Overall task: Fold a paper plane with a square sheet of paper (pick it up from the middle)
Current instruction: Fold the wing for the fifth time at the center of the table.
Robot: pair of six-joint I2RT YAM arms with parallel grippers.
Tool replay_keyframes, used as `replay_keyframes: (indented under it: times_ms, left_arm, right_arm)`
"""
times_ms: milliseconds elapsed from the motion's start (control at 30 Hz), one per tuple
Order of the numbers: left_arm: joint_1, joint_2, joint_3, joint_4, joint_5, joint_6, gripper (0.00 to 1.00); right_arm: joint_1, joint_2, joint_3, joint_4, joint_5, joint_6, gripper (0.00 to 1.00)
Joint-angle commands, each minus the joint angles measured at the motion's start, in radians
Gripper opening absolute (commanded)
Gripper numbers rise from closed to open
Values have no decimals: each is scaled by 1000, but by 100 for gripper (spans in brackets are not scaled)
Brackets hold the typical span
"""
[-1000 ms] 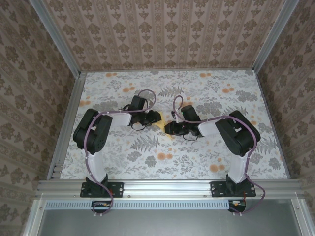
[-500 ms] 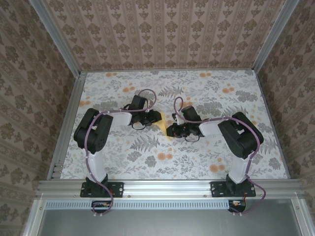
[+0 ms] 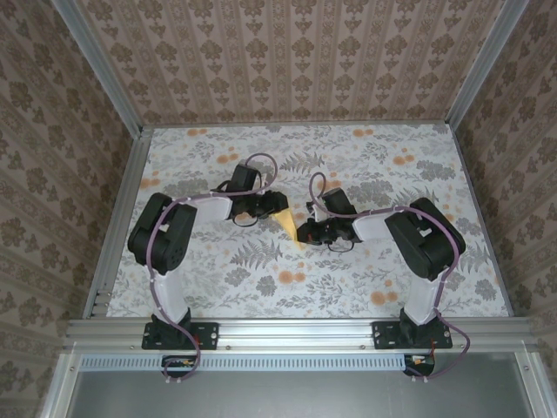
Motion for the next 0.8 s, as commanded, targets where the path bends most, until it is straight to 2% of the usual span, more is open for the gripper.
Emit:
replay_keyframes:
  times_ms: [0, 267, 767]
  left_arm:
    - [6, -81, -46, 67, 37, 31, 44]
    - [-22, -104, -133, 155, 58, 27, 46]
    - [-49, -44, -152, 176, 52, 1, 37]
  right_arm:
    - [-12, 22, -32, 13, 7, 41, 5]
    - [-18, 31, -46, 49, -3, 68, 7]
    - [-27, 49, -38, 29, 3, 71, 7]
